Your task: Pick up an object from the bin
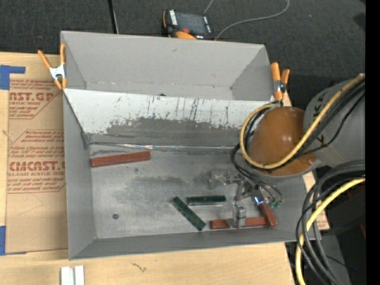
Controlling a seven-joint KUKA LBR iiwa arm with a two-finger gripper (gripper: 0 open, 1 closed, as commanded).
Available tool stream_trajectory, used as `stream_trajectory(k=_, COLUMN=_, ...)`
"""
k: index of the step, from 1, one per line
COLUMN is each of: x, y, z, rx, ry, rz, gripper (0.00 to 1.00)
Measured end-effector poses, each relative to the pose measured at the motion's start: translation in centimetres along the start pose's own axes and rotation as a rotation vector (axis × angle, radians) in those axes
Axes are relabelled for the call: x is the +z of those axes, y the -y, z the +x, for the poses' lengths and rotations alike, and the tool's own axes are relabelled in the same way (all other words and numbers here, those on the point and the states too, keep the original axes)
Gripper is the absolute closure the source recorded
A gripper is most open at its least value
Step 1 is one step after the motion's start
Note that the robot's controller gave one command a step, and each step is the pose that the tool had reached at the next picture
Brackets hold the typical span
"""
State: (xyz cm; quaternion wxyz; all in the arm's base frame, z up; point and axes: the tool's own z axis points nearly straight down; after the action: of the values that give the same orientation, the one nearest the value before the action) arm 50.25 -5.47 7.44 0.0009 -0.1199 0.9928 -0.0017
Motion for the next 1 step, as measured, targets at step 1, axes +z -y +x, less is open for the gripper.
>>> stream_trajectory(k=1, x=-0.02, y=-0.51, z=-0.16, rx=-0.006, ry=0.001, rz=-0.004, gripper=1.00)
